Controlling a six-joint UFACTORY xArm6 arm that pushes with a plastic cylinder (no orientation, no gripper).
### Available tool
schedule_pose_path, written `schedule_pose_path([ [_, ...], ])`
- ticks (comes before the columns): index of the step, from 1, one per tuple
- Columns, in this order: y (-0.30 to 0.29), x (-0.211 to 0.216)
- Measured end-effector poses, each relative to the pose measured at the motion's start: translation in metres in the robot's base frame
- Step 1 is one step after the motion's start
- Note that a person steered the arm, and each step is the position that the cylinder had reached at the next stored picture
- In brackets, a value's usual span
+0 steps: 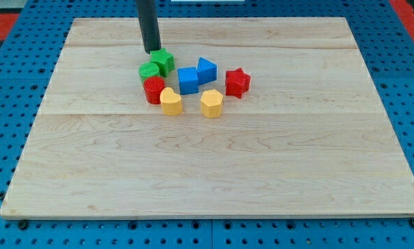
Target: Push the red star into the blue blocks
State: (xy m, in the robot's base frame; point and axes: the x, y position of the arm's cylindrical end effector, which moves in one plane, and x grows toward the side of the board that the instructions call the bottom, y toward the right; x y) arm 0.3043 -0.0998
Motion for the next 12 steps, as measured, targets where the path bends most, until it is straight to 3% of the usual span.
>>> schedule_pose_path([
  [1, 0.009, 0.024],
  [2, 0.0, 0.02],
  [3, -0.07, 0.014],
  [4, -0.065, 0.06],
  [6, -0.003, 0.102],
  [8, 0.006, 0.159],
  [11, 0.077, 0.133],
  [12, 0.058, 0.16],
])
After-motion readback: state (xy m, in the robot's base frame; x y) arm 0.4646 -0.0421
